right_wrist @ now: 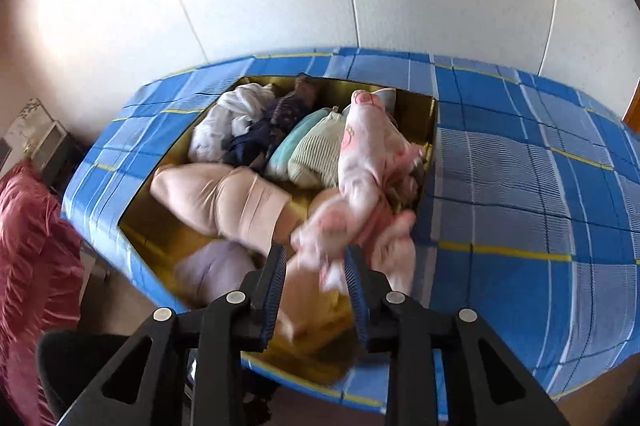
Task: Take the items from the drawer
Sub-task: 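Open the right gripper in the box and return it to the shelf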
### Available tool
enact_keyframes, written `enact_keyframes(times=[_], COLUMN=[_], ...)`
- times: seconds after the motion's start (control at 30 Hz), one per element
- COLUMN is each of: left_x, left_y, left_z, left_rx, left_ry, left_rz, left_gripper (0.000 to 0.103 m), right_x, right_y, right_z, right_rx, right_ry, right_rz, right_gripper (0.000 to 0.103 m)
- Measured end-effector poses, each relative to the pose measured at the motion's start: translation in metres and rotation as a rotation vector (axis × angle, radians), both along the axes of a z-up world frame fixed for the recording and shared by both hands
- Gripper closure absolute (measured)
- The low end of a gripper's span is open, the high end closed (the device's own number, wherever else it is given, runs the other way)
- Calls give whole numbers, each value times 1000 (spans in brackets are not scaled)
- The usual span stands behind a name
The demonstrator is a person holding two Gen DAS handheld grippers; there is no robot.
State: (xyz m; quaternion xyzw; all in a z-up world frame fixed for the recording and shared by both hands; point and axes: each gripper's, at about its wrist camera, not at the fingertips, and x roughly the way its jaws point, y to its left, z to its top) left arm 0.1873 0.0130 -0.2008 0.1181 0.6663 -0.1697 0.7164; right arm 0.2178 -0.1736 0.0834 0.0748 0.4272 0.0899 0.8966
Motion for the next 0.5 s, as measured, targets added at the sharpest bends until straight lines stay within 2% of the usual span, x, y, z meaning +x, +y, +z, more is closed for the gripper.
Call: enact_keyframes(times=[0.1, 0.3, 0.4, 0.5], left_x=[0, -2, -6, -8], left_y=[-2, -2, -4, -5], left_z=[2, 6, 8, 12], left_rx=[1, 1, -1, -4], left_ry=[-5, -18, -32, -38], left_rz=[4, 10, 3, -5], left_gripper=[52, 52, 52, 52], right_x=[-31, -83, -98, -107], right_y=[-5, -10, -8, -9], right_z=[-4, -33, -60, -101], right_rx=[7, -28, -61, -45], right_ry=[-31, -21, 38, 118], right_rz=[1, -11, -25, -38], right_gripper=[72, 72, 71, 71])
